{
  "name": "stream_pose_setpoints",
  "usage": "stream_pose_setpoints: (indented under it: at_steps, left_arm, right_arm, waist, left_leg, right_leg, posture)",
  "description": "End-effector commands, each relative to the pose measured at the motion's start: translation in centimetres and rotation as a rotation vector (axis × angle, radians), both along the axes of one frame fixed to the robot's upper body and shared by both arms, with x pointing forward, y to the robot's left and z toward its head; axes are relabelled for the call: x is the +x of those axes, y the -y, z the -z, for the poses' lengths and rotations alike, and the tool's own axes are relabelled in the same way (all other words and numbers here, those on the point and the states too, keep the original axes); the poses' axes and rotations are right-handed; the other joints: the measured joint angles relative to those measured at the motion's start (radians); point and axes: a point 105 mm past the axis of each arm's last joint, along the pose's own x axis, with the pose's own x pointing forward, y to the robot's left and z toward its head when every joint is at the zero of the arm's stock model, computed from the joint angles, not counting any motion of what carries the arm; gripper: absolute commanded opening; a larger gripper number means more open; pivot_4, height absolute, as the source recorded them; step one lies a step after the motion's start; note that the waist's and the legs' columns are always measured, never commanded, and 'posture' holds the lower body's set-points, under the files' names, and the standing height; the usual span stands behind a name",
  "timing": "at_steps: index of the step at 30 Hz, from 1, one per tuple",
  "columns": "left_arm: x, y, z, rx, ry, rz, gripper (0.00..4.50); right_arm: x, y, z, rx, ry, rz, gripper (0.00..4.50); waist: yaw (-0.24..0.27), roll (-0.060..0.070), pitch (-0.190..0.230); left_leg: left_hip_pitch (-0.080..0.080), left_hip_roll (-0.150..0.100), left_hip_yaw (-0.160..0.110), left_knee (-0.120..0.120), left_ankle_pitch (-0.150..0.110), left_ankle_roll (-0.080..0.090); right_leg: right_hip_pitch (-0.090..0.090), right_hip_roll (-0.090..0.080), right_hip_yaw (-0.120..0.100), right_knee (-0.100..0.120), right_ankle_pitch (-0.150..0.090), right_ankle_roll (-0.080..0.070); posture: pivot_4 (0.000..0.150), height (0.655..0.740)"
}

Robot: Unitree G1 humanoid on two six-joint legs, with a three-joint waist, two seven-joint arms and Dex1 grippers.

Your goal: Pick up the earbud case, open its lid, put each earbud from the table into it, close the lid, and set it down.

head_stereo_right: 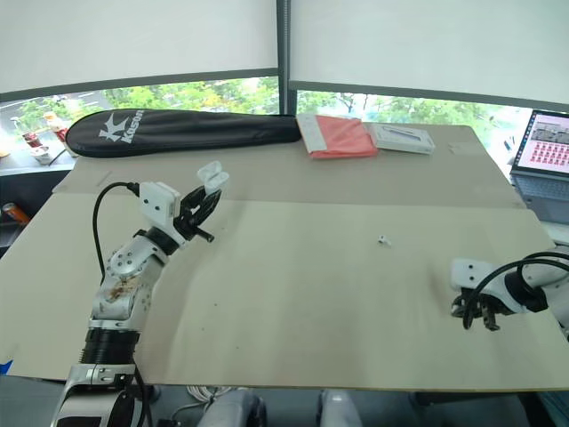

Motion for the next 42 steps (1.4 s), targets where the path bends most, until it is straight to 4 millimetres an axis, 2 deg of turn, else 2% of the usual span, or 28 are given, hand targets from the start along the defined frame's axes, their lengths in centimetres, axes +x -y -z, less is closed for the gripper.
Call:
stream_pose_setpoints:
  at_steps: [1,3,4,5,16,25,42]
  left_arm:
    - [-0.4,-0.2,-1.9,0.008,0.071,-0.008,0.54]
    - [-0.4,-0.2,-1.9,0.008,0.071,-0.010,0.54]
    - [-0.4,-0.2,-2.0,0.009,0.070,-0.009,0.54]
    - [-0.4,-0.1,-2.0,0.009,0.068,-0.006,0.54]
    - [-0.5,-0.1,-2.0,0.019,0.061,0.003,0.54]
    - [-0.5,0.0,-2.0,0.033,0.060,0.013,0.54]
    - [-1.1,-0.4,-1.6,0.037,0.056,-0.001,0.54]
  right_arm:
    - [-1.0,1.5,1.1,-0.060,-0.064,0.018,0.33]
    - [-1.0,1.6,1.2,-0.060,-0.062,0.016,1.38]
    - [-0.9,1.6,1.3,-0.061,-0.062,0.015,1.79]
    - [-0.9,1.6,1.4,-0.063,-0.063,0.017,2.01]
    - [-1.5,2.6,1.9,-0.105,-0.120,0.028,2.01]
    - [0.0,0.5,2.1,-0.042,-0.064,-0.043,2.01]
    - [0.7,-1.0,2.3,-0.060,-0.069,-0.187,2.01]
  waist:
    - [0.001,0.000,0.000]
    - [0.001,0.000,0.000]
    - [0.001,0.000,0.000]
    - [0.001,0.000,0.000]
    - [0.005,0.000,0.000]
    - [-0.006,-0.011,-0.007]
    - [-0.016,-0.014,-0.008]
  left_leg:
    - [0.000,0.000,0.000,0.000,0.000,0.000]
    - [0.001,0.000,0.000,0.000,0.000,0.001]
    - [0.001,0.000,0.000,0.000,-0.001,0.001]
    - [0.002,0.000,0.000,0.000,-0.001,0.001]
    - [0.005,0.000,-0.002,0.000,-0.001,0.001]
    - [0.008,0.001,-0.002,-0.001,-0.001,0.000]
    - [0.010,0.003,-0.002,-0.003,-0.001,-0.001]
  right_leg:
    - [0.001,-0.001,0.000,0.000,0.000,0.000]
    - [0.002,-0.001,0.000,0.000,0.000,0.000]
    - [0.002,-0.001,-0.001,-0.001,0.000,0.000]
    - [0.002,-0.001,-0.001,0.000,0.000,0.000]
    - [0.008,-0.002,-0.003,-0.001,-0.001,0.001]
    - [0.008,-0.001,-0.003,-0.001,-0.001,0.001]
    - [0.008,-0.001,-0.003,0.000,-0.005,-0.005]
  posture:
    - [0.150,0.7400]
    - [0.150,0.7400]
    - [0.150,0.7400]
    - [0.150,0.7400]
    - [0.150,0.7400]
    - [0.150,0.7400]
    - [0.150,0.7400]
